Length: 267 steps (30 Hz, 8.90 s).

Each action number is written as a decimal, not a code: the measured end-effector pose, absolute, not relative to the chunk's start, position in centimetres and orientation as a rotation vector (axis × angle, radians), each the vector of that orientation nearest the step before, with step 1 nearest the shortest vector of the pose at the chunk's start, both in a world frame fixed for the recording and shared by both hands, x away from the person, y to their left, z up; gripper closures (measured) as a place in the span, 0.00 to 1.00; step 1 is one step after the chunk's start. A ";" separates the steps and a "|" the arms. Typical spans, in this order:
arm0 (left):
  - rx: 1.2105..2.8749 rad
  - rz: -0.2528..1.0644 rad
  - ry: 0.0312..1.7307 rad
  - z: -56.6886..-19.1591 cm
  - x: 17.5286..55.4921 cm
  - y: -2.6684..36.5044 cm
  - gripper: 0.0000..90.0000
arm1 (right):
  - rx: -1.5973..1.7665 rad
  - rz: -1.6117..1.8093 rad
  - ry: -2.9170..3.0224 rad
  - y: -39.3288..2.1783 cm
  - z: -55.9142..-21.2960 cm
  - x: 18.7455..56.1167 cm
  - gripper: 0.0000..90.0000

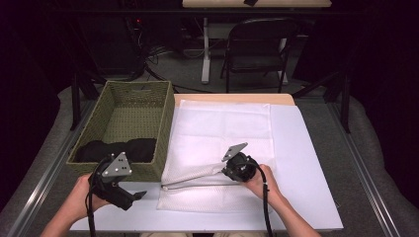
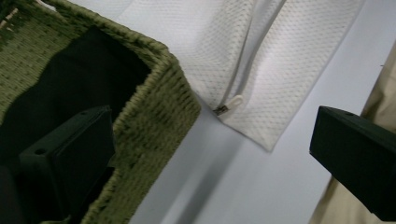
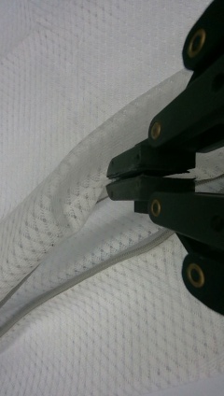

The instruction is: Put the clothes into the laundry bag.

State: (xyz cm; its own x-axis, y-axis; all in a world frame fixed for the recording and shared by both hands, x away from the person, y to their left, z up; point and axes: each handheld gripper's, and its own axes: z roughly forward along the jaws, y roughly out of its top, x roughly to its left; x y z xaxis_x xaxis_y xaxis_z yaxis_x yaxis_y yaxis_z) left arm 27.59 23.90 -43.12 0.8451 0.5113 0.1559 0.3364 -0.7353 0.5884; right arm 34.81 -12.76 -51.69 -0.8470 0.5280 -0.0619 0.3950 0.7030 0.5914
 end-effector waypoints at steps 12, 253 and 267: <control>2.587 0.443 0.501 -40.9 30.6 24.0 0.00 | 0.737 0.839 2.686 -12.8 -52.0 34.7 0.97; 2.859 -0.008 0.748 -49.0 34.1 7.3 0.38 | 0.731 1.060 2.473 -13.4 -47.0 32.5 0.99; 2.817 0.051 0.722 -47.7 31.8 10.2 0.18 | 0.729 1.047 2.476 -13.3 -47.0 32.5 0.99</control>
